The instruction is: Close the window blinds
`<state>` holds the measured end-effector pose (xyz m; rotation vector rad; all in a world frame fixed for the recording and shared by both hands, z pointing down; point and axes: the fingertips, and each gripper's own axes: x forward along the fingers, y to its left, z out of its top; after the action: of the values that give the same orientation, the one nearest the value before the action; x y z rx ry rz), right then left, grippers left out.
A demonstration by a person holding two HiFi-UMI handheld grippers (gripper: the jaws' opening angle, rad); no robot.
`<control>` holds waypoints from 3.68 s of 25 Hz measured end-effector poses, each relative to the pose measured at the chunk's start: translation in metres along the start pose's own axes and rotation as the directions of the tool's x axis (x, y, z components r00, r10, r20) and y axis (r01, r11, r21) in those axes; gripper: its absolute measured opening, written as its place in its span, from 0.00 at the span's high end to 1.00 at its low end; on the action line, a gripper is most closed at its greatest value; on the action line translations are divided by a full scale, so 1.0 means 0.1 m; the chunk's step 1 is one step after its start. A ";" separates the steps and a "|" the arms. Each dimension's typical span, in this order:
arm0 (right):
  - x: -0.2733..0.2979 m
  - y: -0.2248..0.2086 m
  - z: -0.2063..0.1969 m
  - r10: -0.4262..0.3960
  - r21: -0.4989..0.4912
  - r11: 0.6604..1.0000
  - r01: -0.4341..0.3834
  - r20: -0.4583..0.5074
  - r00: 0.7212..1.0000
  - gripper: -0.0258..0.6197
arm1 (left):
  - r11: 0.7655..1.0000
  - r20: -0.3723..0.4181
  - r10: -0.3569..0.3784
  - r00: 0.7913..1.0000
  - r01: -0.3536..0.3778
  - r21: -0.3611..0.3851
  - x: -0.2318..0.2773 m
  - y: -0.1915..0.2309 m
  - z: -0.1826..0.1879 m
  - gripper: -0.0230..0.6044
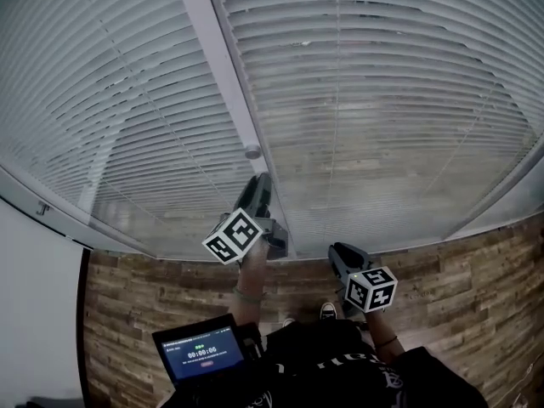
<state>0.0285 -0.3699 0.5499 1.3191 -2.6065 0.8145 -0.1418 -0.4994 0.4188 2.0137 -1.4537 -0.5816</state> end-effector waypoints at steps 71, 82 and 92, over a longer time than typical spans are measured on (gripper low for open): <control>-0.83 0.74 -0.93 -0.154 0.064 0.986 0.156 -0.035 0.988 0.85 | 0.934 -0.447 -0.109 0.888 0.245 0.259 -1.49 -0.02 -1.53 0.92; -1.51 1.15 -1.11 -0.017 -0.052 0.998 0.020 0.047 0.999 0.85 | 0.900 -0.413 -0.064 0.908 0.232 0.369 -2.59 -0.45 -1.93 0.96; -3.03 1.35 -1.98 0.039 -0.105 0.994 -0.040 -0.004 0.999 0.85 | 0.903 -0.343 0.001 0.939 0.146 0.403 -4.18 -1.22 -2.69 0.96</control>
<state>0.0835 0.0127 0.5638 1.2420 -2.6419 0.6728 -0.0122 -0.0190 0.5385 2.3652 -1.3776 0.0725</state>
